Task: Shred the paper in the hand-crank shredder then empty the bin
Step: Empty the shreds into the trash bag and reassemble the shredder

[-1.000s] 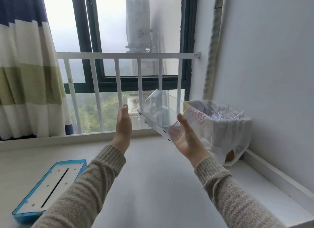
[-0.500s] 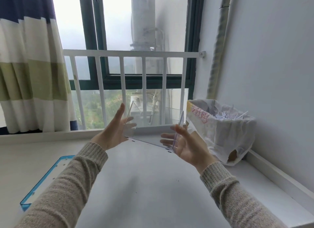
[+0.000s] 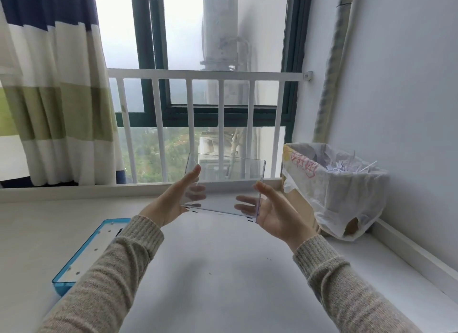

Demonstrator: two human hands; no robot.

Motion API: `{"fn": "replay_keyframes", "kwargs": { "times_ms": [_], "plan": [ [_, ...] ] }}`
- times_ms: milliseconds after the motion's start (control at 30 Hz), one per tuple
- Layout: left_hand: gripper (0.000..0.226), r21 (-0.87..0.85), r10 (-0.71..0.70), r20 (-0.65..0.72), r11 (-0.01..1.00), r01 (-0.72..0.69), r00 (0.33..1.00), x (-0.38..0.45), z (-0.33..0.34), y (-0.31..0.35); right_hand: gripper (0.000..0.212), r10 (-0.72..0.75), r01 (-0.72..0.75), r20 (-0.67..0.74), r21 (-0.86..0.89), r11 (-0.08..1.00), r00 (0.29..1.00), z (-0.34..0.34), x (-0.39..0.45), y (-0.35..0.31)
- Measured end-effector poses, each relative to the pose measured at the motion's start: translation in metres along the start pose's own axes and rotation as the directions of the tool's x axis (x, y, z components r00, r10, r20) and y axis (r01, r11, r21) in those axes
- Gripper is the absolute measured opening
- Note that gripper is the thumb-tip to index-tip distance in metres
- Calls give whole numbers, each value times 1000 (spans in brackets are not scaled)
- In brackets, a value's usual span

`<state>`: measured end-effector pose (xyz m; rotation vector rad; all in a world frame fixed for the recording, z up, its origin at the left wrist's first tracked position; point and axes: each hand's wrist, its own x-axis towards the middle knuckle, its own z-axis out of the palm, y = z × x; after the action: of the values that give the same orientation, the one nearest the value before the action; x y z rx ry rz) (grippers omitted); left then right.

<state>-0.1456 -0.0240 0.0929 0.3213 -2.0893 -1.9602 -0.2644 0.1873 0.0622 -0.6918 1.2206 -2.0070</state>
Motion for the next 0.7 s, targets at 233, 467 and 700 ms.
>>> {"fn": "replay_keyframes", "kwargs": {
  "times_ms": [233,467,700],
  "plan": [
    [123,-85,22,-91,996,-30,996,-16,-3,-3,77,6,-7,-13,-22,1000,1000,11,2,-1],
    [100,-102,51,-150,993,-67,987,-31,-6,-9,49,35,-36,-5,-71,997,999,17,3,-2],
    [81,-103,51,-209,992,-74,977,-43,-7,-16,59,71,-65,23,-191,979,997,21,5,2]
  ]
}}
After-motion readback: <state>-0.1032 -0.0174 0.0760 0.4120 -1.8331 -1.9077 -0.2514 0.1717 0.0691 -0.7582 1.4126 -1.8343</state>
